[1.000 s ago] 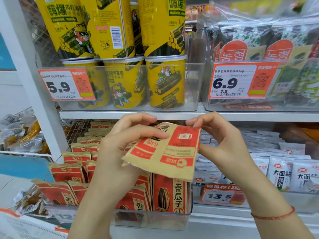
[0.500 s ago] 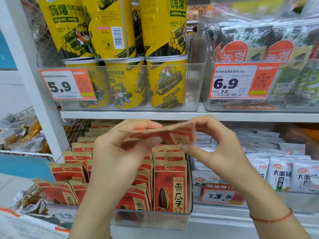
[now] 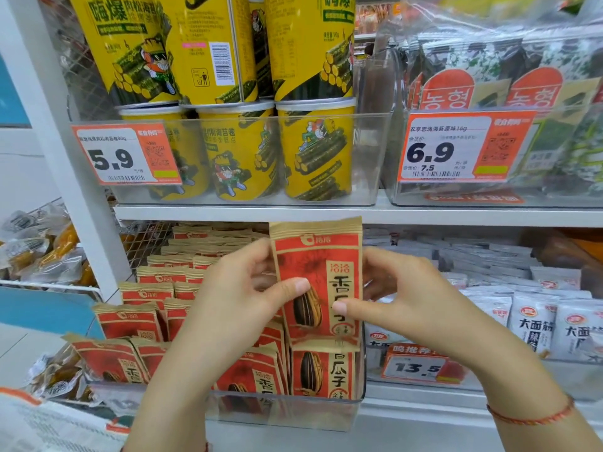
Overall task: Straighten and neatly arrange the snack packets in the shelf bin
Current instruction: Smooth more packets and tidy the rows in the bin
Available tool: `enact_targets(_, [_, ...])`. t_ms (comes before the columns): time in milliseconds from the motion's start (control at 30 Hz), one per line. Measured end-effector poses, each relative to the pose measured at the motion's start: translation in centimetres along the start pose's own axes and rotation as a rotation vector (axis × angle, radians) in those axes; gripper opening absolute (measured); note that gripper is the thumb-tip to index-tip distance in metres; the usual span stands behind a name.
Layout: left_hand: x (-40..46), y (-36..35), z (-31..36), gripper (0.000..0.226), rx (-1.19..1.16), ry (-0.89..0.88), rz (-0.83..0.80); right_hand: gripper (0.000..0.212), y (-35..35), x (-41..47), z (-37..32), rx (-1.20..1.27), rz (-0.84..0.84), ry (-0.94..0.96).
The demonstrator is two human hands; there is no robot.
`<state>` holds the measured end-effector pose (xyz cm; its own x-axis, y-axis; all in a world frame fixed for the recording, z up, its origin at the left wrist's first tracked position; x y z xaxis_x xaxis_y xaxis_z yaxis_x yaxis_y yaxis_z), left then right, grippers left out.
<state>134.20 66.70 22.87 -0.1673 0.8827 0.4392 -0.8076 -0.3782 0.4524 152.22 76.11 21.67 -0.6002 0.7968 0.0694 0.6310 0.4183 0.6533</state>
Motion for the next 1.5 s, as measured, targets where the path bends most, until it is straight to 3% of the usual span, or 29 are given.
enact_targets(200, [0.1, -0.5, -1.3, 0.014, 0.310, 0.087, -0.201, 0.034, -0.6, 0.5, 0.9, -0.267, -0.074, -0.107])
enact_targets(300, [-0.1, -0.6, -1.4, 0.016, 0.368, 0.152, -0.339, 0.036, -1.1, 0.5, 1.0, -0.320, -0.157, -0.157])
enact_targets(400, [-0.2, -0.8, -1.5, 0.013, 0.443, 0.178, -0.399, 0.023, -1.4, 0.6, 0.9, -0.296, -0.212, -0.152])
enact_targets(467, [-0.2, -0.8, -1.4, 0.016, 0.482, 0.181, -0.394, 0.013, -1.3, 0.6, 0.6, -0.249, -0.184, -0.147])
enact_targets(767, [-0.1, -0.8, -0.8, 0.018, 0.494, 0.109, -0.292, 0.019, -1.0, 0.4, -0.2, -0.299, -0.019, -0.073])
enact_targets(1267, [0.2, -2.2, -1.0, 0.024, 0.773, 0.137, -0.390, 0.024, -2.2, 0.3, -1.4, -0.663, -0.106, -0.023])
enact_targets(1500, [-1.2, -1.3, -1.0, 0.023, 0.614, 0.093, -0.286, 0.022, -2.4, -0.1, -1.2, -0.586, -0.073, -0.062])
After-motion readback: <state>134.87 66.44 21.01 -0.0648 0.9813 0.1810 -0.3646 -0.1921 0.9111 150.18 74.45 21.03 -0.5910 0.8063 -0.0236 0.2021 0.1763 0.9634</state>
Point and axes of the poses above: each hand's wrist, its own x-axis towards the middle knuckle, its own y-axis out of the back of the hand, z = x × y, the point moved 1 cm from there along x, towards the middle knuckle, and after that the axes turned 11 degrees about -y, right-handed, at the moved point
